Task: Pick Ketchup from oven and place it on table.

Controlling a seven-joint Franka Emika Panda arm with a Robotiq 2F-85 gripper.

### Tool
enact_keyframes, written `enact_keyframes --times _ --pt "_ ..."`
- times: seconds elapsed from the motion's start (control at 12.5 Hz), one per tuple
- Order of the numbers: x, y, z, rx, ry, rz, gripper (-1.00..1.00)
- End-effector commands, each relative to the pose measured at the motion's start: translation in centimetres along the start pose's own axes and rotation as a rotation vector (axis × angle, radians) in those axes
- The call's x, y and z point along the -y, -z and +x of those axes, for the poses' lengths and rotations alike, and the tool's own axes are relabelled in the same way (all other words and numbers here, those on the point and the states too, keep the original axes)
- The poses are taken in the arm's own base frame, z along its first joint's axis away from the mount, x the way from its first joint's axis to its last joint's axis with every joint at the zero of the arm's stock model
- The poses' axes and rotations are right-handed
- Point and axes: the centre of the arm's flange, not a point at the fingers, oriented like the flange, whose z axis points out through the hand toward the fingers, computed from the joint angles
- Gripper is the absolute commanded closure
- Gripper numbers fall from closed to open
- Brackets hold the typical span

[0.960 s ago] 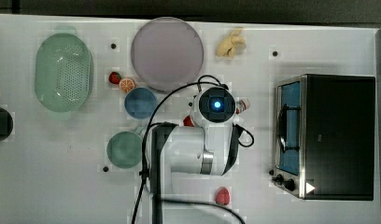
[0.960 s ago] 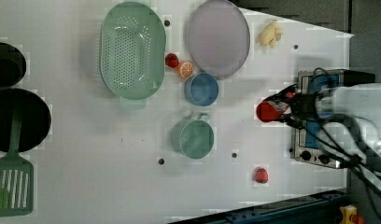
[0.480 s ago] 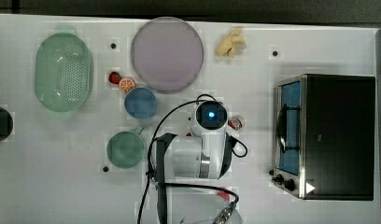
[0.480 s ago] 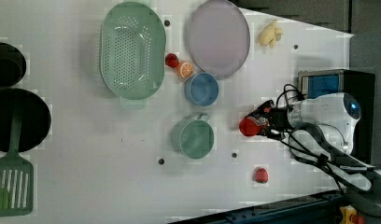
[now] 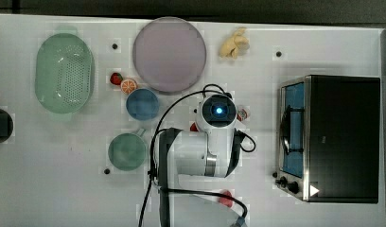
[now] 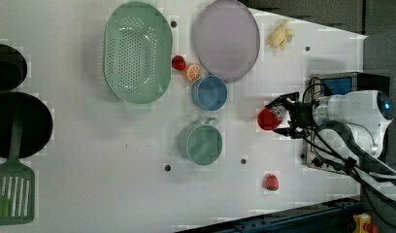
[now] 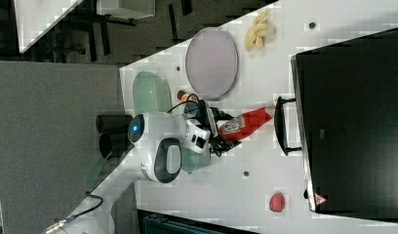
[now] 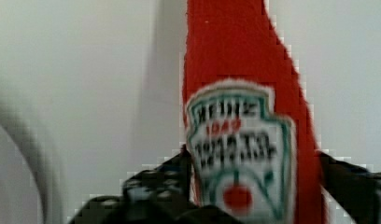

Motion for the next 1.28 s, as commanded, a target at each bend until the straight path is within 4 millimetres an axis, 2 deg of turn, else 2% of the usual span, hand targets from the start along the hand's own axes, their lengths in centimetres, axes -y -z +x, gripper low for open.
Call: enact_keyframes --times 0.08,0.32,0.56,0.64,0.8,0.96,1.28 --pt "1.9 11.2 -0.1 -0.03 -0.023 0.13 -1.0" --pt "1.8 20.7 -0.2 -0.034 -0.02 0.149 -1.0" --pt "0.0 31.9 -0.2 -0.042 -0.027 0.171 -1.0" --pt "-0.8 34.7 -0.2 -0.035 -0.03 0.156 -1.0" --pt "-2.0 37.2 -1.0 -0.016 -0.022 0.097 -1.0" --pt "-2.0 38.3 -0.9 -0.023 -0.024 0.117 -1.0" --pt "-1.9 38.1 -0.8 -0.021 -0.024 0.113 -1.0"
